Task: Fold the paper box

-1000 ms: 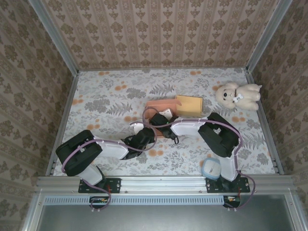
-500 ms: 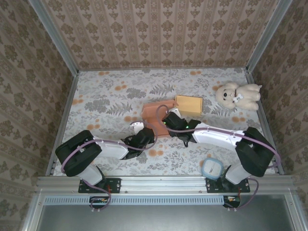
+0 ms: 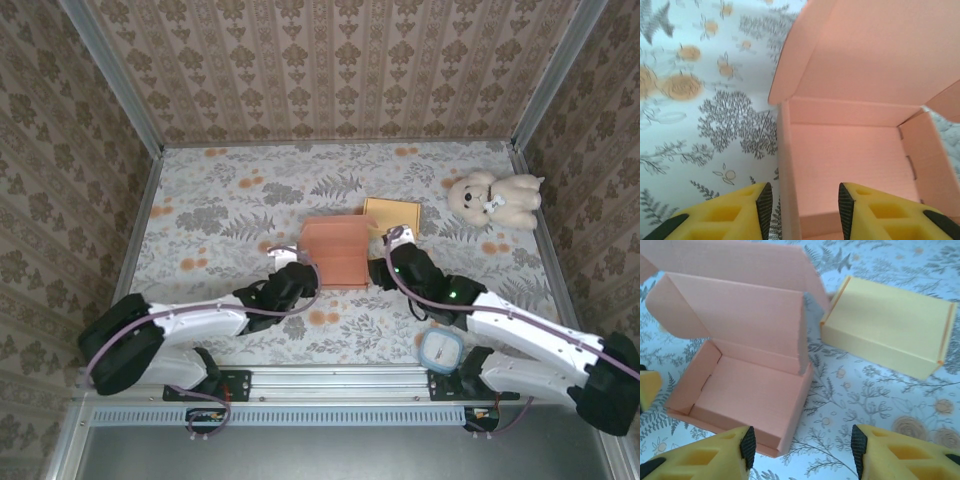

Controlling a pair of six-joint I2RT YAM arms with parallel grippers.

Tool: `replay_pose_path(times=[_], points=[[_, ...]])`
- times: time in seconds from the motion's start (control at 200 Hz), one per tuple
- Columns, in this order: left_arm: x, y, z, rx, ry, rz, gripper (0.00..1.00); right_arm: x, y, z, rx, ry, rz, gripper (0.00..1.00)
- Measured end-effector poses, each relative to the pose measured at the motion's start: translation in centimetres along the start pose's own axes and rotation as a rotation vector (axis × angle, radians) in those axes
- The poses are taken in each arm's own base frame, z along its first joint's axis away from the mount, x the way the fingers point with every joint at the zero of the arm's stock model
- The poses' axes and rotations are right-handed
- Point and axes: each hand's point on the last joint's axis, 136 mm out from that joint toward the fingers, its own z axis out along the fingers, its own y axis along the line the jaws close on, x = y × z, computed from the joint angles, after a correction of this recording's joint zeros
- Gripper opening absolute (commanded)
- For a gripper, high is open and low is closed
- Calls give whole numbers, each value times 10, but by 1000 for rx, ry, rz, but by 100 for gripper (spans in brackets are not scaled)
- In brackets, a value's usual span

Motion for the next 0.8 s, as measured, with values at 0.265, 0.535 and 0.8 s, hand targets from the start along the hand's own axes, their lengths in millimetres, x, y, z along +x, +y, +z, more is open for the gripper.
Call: replay_pose_path(times=[0.265, 0.535, 0.8], points=[[-42, 11, -30, 17, -77, 60, 50, -10, -27, -2, 32, -60, 57, 56], [-88, 50, -34, 11, -135, -46, 50, -6, -49, 36, 39, 1, 141, 54], [-119, 0, -33, 178, -134, 206, 53, 14, -40, 68, -12, 88, 147, 54]])
